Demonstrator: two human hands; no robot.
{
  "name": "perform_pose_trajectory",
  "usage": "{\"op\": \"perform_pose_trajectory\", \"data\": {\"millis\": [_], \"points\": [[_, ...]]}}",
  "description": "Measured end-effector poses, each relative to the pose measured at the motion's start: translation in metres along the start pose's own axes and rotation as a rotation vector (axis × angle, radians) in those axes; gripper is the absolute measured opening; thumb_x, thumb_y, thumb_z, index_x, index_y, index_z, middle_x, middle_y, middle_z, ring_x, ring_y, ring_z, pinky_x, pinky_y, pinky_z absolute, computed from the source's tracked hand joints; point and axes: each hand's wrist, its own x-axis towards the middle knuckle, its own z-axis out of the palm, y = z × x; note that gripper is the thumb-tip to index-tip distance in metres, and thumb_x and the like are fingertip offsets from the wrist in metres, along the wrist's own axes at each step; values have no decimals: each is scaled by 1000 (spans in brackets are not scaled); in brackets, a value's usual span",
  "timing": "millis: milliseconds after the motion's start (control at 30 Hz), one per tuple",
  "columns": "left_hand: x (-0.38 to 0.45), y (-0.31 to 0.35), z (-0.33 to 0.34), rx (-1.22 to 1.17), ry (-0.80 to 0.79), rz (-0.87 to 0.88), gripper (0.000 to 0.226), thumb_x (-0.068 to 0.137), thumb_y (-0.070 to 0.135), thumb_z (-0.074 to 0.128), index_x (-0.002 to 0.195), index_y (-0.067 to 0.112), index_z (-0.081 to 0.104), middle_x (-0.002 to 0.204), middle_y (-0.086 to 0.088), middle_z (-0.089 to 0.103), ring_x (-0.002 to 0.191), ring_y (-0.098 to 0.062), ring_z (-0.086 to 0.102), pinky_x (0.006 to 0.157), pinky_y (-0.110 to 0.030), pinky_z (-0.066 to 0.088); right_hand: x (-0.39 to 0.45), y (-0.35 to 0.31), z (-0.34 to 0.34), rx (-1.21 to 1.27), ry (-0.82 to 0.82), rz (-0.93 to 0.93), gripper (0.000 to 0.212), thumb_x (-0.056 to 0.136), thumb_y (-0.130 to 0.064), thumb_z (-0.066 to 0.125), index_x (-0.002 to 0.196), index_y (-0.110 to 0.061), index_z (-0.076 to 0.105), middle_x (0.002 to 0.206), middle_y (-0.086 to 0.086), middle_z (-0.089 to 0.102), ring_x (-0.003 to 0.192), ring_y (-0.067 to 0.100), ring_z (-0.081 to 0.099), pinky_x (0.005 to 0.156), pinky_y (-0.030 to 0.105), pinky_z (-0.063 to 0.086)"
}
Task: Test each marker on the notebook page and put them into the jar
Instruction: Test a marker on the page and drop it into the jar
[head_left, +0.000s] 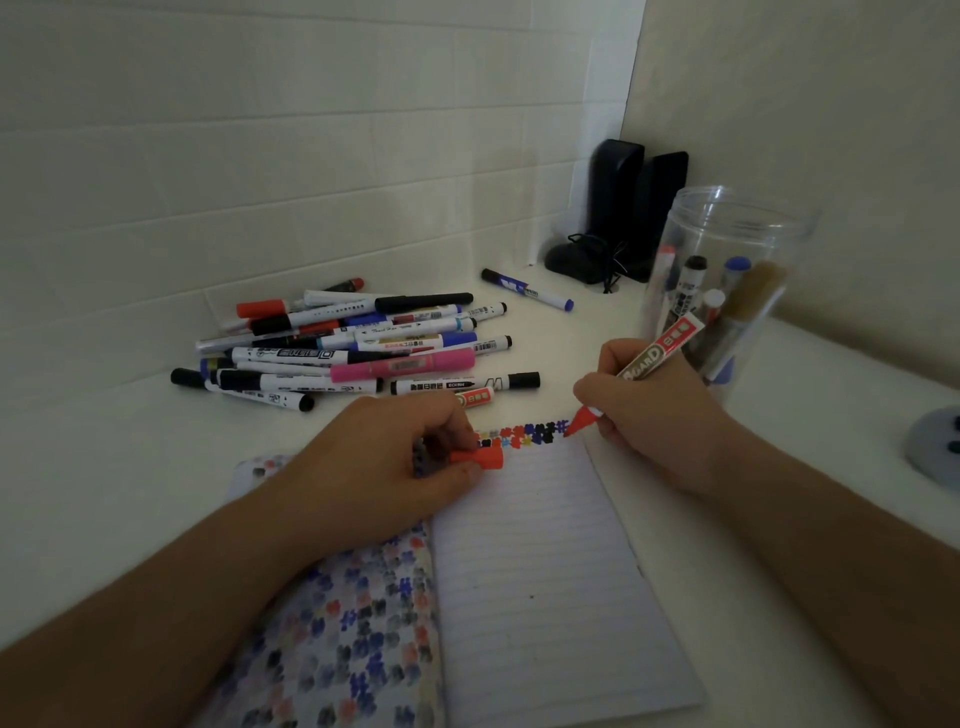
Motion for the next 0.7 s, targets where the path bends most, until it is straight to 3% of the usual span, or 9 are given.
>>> {"op": "perform_pose_trajectory", "data": {"millis": [367, 700], "points": [[0, 0, 0, 48, 1, 0, 15, 90, 49, 66, 103, 40, 63, 96, 25, 68, 92, 6, 63, 79, -22, 55, 3, 5, 6, -167, 72, -41, 27, 81, -12, 72, 65, -12, 51, 58, 12, 59, 46, 14, 55, 51, 28, 50], [1, 0, 0, 47, -3, 0, 13, 91, 47, 68, 102, 42, 63, 97, 27, 67, 92, 9, 62, 78, -18, 53, 7, 7, 7, -281, 79, -53, 32, 79, -19, 72, 64, -17, 44, 57, 2, 47, 56, 17, 49, 57, 33, 46]]}}
